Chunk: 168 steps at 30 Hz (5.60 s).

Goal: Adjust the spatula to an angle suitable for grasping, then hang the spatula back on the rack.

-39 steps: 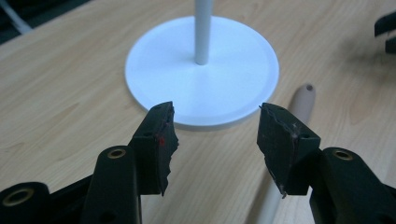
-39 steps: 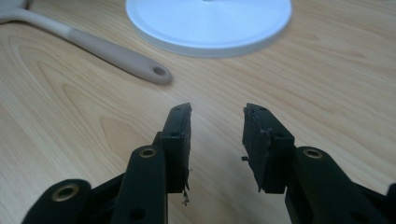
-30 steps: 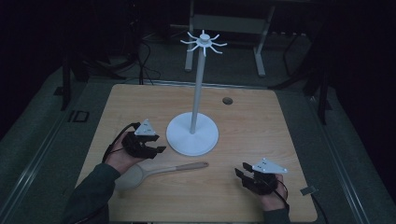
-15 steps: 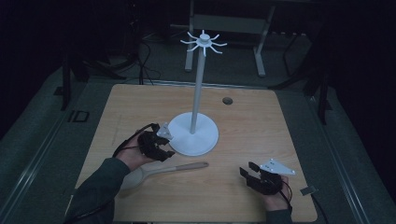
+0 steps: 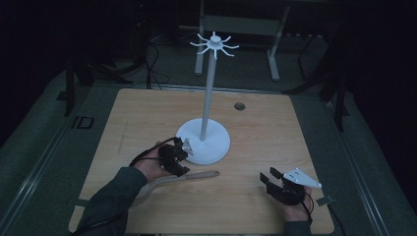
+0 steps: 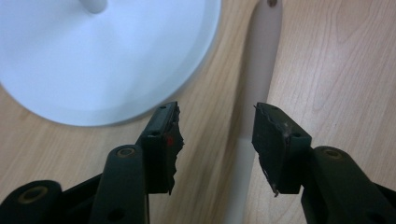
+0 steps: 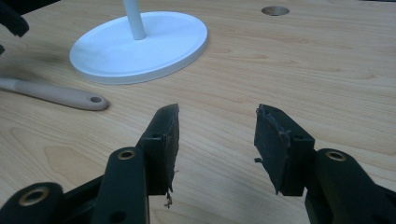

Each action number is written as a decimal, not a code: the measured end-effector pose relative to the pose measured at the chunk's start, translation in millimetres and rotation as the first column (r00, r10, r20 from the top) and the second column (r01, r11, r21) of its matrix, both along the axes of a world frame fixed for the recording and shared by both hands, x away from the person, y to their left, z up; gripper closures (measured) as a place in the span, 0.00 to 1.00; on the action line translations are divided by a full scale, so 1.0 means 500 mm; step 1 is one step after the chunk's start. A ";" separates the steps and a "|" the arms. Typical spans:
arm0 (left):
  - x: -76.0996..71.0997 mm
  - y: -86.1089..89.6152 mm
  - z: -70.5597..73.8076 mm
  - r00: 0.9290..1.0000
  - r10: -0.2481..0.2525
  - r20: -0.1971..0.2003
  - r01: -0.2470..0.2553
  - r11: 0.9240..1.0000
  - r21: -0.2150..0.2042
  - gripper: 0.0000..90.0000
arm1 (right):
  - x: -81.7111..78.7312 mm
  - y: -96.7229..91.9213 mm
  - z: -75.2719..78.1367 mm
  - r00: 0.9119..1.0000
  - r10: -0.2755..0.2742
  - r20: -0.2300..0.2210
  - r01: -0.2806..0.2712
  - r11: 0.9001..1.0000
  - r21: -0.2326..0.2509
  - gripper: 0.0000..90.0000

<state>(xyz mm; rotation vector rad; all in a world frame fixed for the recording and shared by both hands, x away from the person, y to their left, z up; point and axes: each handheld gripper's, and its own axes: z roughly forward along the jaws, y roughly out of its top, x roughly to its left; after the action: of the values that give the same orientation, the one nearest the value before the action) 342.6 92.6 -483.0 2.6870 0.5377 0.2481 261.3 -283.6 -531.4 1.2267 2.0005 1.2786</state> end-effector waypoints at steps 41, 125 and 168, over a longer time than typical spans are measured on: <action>0.006 -0.063 -0.065 0.981 -0.103 -0.163 0.134 0.972 0.192 0.79 | -0.001 -0.019 0.003 0.998 -0.055 0.005 0.055 0.998 0.043 0.55; -0.041 -0.059 0.063 0.943 0.247 0.223 -0.201 0.957 -0.209 0.84 | 0.001 -0.023 -0.002 0.996 -0.086 0.000 0.086 0.995 0.053 0.55; -0.064 -0.051 0.174 0.831 0.447 0.331 -0.237 0.822 -0.517 0.84 | 0.001 -0.023 -0.003 0.996 -0.085 0.001 0.084 0.995 0.053 0.55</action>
<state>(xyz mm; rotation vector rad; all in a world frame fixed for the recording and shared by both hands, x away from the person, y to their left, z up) 310.5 66.8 -396.1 1.9659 0.8273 0.7193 262.1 -295.3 -532.8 1.3189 1.9022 1.2994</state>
